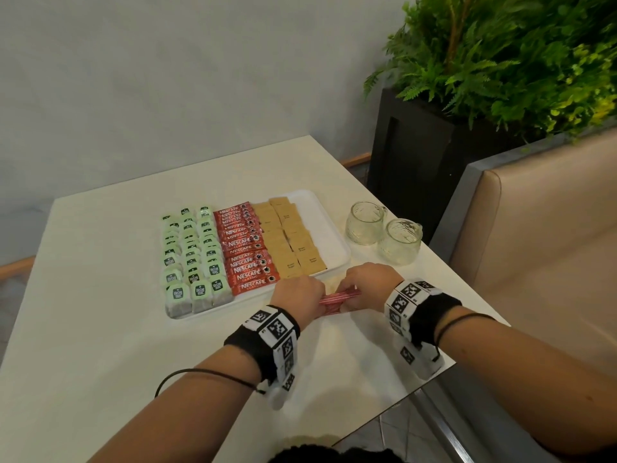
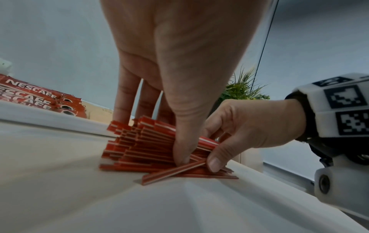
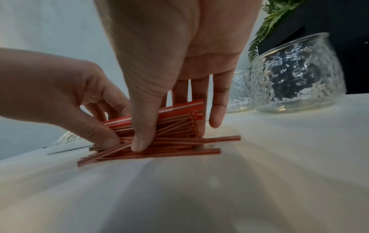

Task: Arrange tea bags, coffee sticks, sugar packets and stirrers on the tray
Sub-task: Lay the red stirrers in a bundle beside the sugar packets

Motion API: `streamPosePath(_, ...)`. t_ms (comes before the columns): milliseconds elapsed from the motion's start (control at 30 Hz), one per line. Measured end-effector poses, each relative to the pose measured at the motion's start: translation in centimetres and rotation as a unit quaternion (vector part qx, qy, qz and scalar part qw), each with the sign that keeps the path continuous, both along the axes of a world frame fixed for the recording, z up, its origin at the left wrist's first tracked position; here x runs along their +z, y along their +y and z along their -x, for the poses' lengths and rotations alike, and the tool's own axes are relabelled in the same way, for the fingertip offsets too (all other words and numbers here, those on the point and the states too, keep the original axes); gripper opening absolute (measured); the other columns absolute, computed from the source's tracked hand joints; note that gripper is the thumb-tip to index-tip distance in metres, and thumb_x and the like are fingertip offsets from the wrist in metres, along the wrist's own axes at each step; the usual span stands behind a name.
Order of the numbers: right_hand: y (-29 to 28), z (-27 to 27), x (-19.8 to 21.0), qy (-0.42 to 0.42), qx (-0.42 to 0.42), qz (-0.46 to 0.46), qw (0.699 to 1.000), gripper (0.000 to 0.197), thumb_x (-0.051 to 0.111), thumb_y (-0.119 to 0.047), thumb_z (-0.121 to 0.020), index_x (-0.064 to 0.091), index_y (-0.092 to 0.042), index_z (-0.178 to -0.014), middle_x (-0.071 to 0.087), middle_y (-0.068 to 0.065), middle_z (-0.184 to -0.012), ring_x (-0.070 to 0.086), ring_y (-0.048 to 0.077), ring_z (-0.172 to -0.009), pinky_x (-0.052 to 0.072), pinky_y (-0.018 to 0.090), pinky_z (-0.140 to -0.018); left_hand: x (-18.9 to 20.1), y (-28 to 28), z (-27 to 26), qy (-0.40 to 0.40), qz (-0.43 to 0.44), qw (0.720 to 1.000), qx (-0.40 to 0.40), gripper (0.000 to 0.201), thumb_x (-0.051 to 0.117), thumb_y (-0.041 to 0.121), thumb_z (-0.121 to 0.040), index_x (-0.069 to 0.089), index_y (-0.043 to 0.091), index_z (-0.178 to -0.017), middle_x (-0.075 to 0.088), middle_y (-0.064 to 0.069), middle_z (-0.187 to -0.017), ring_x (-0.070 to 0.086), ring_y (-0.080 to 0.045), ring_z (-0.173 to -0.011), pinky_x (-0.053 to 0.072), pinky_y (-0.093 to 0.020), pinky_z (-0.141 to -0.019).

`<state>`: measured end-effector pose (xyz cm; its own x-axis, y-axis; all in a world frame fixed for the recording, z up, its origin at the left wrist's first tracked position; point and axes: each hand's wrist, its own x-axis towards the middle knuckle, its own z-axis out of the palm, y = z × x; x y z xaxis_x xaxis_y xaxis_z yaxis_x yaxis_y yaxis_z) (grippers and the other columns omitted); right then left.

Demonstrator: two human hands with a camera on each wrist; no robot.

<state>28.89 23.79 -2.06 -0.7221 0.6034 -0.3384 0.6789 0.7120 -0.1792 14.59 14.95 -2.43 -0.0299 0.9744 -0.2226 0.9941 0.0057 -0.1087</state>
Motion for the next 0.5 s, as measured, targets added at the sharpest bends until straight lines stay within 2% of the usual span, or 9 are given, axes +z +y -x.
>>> streamPosePath(200,0.08,0.42,0.14,0.013,-0.005,0.010,1.000,0.036,0.064,-0.057,-0.081,0.068,-0.040,-0.112,0.063,-0.010,-0.096,0.059,0.013,-0.093,0.048,0.030,-0.072,0.25,0.00,0.21,-0.009,-0.012,1.000,0.005,0.028,0.052,0.033,-0.096,0.061,0.018,-0.118,0.064,-0.004,-0.114,0.063,-0.027,-0.104,0.039,-0.034,-0.072)
streamPosePath(333,-0.27,0.69,0.15,0.009,0.005,0.001,1.000,0.032,0.063,-0.049,-0.087,0.067,-0.035,-0.115,0.061,-0.007,-0.106,0.057,0.015,-0.101,0.046,0.031,-0.077,0.31,-0.07,0.36,-0.017,-0.016,1.000,0.006,0.029,0.055,0.034,-0.096,0.060,0.017,-0.119,0.063,-0.004,-0.116,0.062,-0.026,-0.105,0.042,-0.034,-0.075)
streamPosePath(500,-0.76,0.99,0.30,-0.007,0.020,-0.026,0.999,0.030,0.059,-0.043,-0.090,0.065,-0.031,-0.117,0.061,-0.006,-0.112,0.058,0.017,-0.104,0.045,0.031,-0.076,0.24,0.12,0.61,-0.018,-0.011,1.000,0.000,0.028,0.053,0.035,-0.097,0.061,0.017,-0.117,0.064,-0.004,-0.115,0.062,-0.025,-0.105,0.040,-0.034,-0.072)
